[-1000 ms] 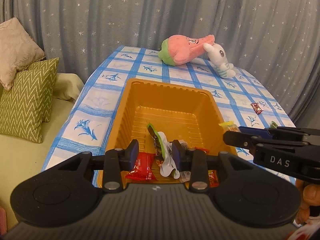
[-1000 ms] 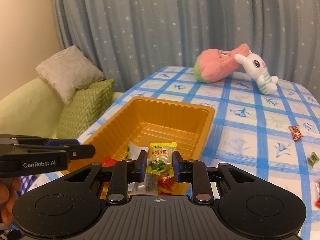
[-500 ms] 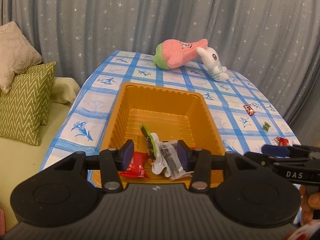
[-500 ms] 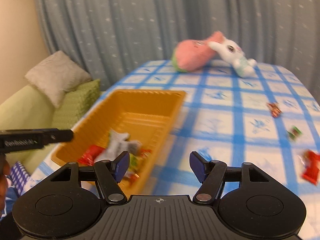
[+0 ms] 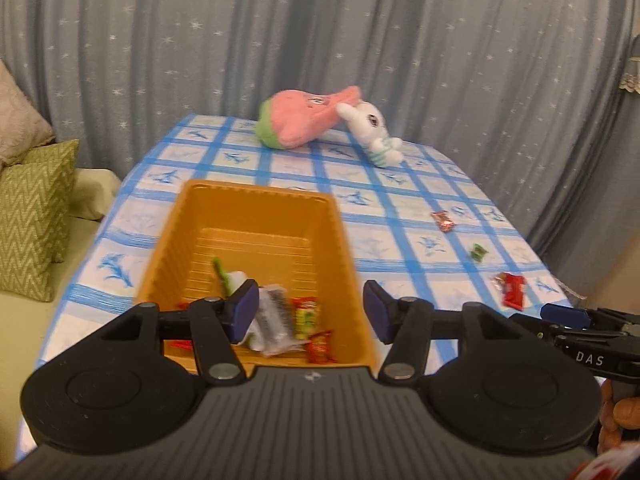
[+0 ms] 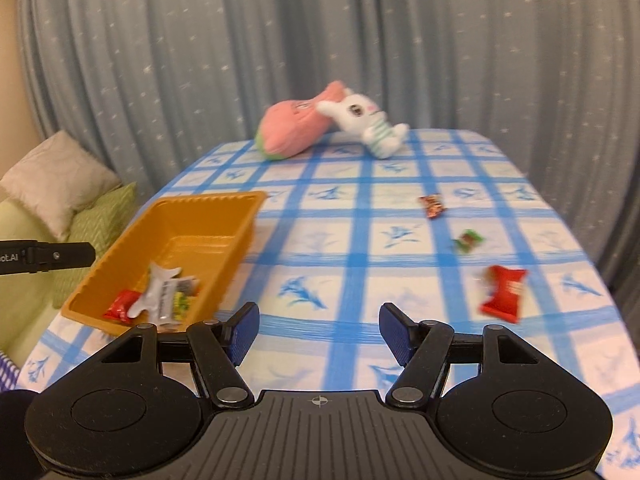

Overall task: Organize snacks
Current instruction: 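Open both tools to drop the packets into the orange tray, then move both open tools back toward the remaining candies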

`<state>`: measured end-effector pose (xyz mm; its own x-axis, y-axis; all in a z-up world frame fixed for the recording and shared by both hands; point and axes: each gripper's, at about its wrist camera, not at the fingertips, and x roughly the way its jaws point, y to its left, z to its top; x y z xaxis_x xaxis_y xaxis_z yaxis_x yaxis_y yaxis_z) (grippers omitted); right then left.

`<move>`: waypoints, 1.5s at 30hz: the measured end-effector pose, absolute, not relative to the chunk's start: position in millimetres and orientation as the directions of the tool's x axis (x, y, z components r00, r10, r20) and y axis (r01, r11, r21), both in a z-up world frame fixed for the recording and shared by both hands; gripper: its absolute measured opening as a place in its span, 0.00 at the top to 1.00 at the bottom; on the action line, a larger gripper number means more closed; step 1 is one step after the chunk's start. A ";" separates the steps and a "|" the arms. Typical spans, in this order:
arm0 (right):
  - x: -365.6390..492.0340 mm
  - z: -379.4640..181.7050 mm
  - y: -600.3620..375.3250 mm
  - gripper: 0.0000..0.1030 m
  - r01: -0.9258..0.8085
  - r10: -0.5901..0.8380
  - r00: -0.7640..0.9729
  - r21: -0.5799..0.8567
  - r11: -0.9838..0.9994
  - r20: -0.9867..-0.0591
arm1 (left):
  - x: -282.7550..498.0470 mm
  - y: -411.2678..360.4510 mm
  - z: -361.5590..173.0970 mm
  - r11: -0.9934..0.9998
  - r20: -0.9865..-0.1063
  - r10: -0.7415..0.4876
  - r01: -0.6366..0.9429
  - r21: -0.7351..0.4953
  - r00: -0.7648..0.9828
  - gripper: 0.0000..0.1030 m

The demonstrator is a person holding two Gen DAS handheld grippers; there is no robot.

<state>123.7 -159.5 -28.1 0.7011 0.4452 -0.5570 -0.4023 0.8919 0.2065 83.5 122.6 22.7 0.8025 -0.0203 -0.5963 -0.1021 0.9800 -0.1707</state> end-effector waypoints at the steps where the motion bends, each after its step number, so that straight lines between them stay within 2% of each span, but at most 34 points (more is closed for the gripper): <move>1: 122.3 -27.2 -165.9 0.36 -0.388 0.435 0.707 0.209 0.898 -0.557 | 84.4 116.7 22.8 0.981 -0.597 -0.033 -0.090 -0.174 0.801 0.45; 10: 116.9 -28.4 -219.9 0.36 -0.262 0.344 0.749 0.224 0.939 -0.565 | 95.5 63.2 18.6 0.978 -0.602 -0.133 0.007 -0.207 0.787 0.41; 22: 127.2 -39.3 -267.9 0.36 -0.156 0.264 0.780 0.233 0.960 -0.567 | 125.2 12.8 13.2 0.978 -0.608 -0.184 0.082 -0.192 0.772 0.41; 38: 207.5 -72.8 -281.7 0.36 -0.168 0.250 0.776 0.192 0.967 -0.579 | 200.5 -32.3 -33.5 0.981 -0.643 -0.183 0.097 -0.167 0.744 0.39; 40: 219.1 -78.1 -278.6 0.38 -0.176 0.253 0.771 0.186 0.967 -0.584 | 209.0 -35.0 -40.5 0.982 -0.648 -0.182 0.096 -0.166 0.739 0.39; 42: 231.8 -84.2 -276.3 0.45 -0.189 0.265 0.761 0.188 0.964 -0.592 | 216.8 -36.8 -47.7 0.982 -0.655 -0.180 0.094 -0.165 0.734 0.39; 45: 247.5 -94.4 -271.5 0.48 -0.194 0.262 0.749 0.177 0.965 -0.608 | 226.2 -37.4 -57.4 0.982 -0.665 -0.181 0.092 -0.167 0.725 0.39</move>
